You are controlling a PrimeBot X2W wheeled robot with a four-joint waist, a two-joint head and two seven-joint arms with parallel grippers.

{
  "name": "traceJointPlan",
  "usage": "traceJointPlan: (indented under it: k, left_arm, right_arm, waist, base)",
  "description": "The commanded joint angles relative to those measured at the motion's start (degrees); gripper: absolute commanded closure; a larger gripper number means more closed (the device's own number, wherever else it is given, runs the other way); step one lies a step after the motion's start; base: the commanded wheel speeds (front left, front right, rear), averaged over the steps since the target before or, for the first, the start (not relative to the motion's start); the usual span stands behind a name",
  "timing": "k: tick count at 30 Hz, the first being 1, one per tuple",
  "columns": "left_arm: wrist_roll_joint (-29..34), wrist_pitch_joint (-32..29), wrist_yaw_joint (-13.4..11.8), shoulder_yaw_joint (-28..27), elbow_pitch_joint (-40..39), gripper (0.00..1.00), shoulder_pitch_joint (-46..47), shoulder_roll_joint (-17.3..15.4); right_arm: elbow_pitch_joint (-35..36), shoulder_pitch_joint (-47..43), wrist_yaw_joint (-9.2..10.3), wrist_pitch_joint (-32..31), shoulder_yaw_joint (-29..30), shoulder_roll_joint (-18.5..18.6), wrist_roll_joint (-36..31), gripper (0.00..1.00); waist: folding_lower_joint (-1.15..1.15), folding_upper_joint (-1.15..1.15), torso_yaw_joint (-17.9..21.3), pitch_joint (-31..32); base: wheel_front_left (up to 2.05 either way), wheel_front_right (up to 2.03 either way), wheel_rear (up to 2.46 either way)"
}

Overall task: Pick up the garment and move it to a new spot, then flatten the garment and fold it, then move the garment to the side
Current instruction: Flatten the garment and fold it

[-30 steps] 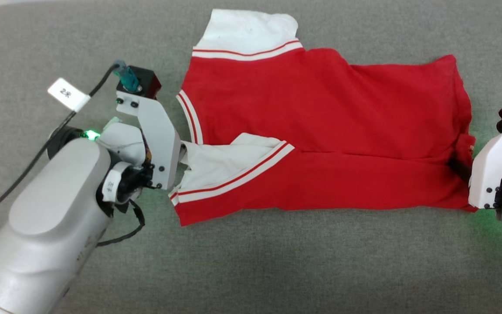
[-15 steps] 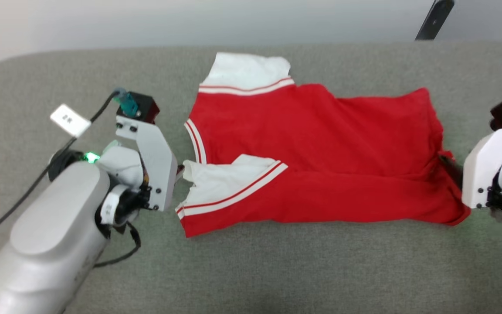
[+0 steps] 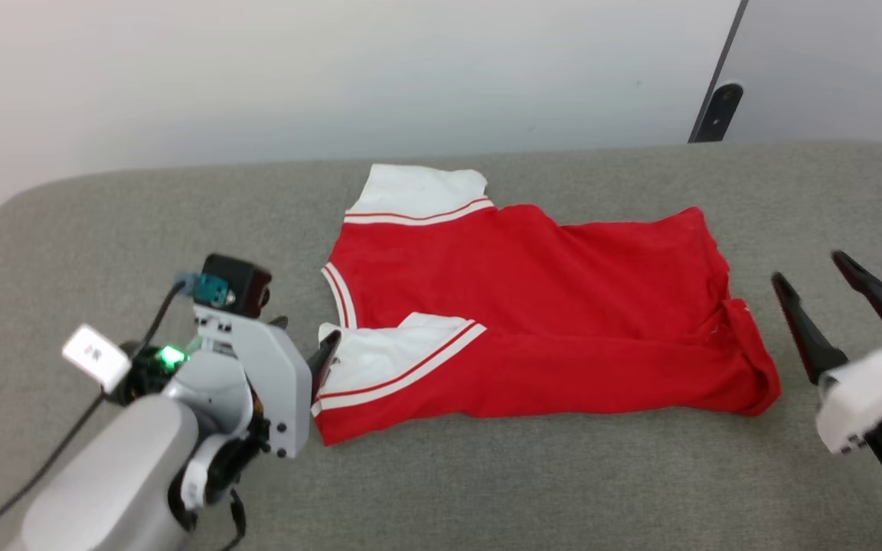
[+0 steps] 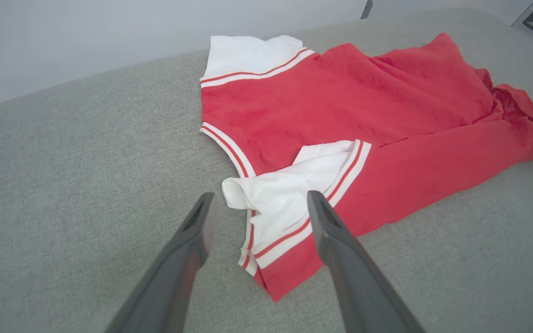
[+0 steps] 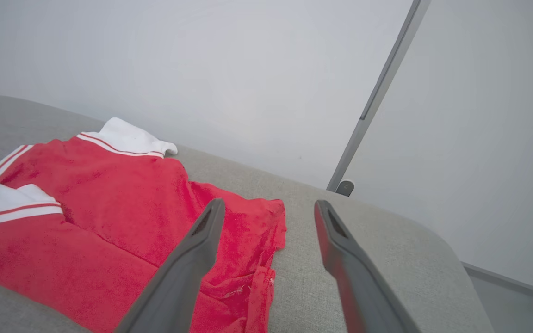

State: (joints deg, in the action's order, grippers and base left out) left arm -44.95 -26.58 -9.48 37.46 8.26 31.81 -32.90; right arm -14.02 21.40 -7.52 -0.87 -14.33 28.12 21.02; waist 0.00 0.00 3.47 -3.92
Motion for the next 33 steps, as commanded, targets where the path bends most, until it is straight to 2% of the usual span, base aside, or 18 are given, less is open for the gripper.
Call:
traceJointPlan:
  k: [1, 7, 15, 23, 25, 31, 33]
  left_arm:
    - [0.1, 1.7, -0.3, -0.4, -1.1, 0.0, -1.9, -0.1]
    - [-1.8, 2.1, -1.4, -1.5, -2.9, 0.0, -4.8, -1.0]
    - [-5.5, -5.2, -2.1, -2.0, -0.8, 0.0, -3.1, -2.4]
    - [-9.3, -14.5, -2.7, -1.6, 5.5, 0.0, 0.6, -1.7]
    - [-10.3, -17.3, -4.0, -1.8, 8.0, 0.0, 1.5, -1.7]
    - [-10.5, -24.0, -5.7, 0.1, 14.7, 0.0, 4.0, -1.5]
    - [-11.2, -25.0, -6.5, 0.2, 17.0, 0.0, 4.1, -0.5]
  right_arm:
    - [0.9, -2.9, 0.07, 3.2, 2.1, -0.5, -1.6, 0.0]
    - [5.8, -10.2, 0.07, 10.0, 9.0, -4.9, -7.0, 0.0]
    - [12.7, -16.1, 0.07, 9.1, 13.9, -10.8, -10.4, 0.0]
    - [16.3, -17.3, 0.07, 7.6, 16.2, -13.4, -10.1, 0.0]
    - [16.9, -17.3, 0.07, 7.3, 16.6, -13.9, -9.7, 0.0]
    - [17.2, -16.1, 0.07, 6.6, 16.8, -14.7, -8.9, 0.0]
    - [16.8, -15.6, 0.07, 6.7, 16.5, -14.4, -8.2, 0.0]
  waist:
    - [0.0, 0.0, 0.6, 1.1]
    - [0.0, 0.0, 2.4, 0.6]
    - [0.0, 0.0, 6.4, -2.1]
    - [0.0, 0.0, 9.7, -4.9]
    - [0.0, 0.0, 10.5, -5.6]
    - [0.0, 0.0, 11.9, -7.7]
    - [0.0, 0.0, 12.2, -8.3]
  base:
    - [0.0, 0.0, 0.0]
    - [0.0, 0.0, 0.0]
    - [0.0, 0.0, 0.0]
    - [0.0, 0.0, 0.0]
    - [0.0, 0.0, 0.0]
    - [0.0, 0.0, 0.0]
    - [0.0, 0.0, 0.0]
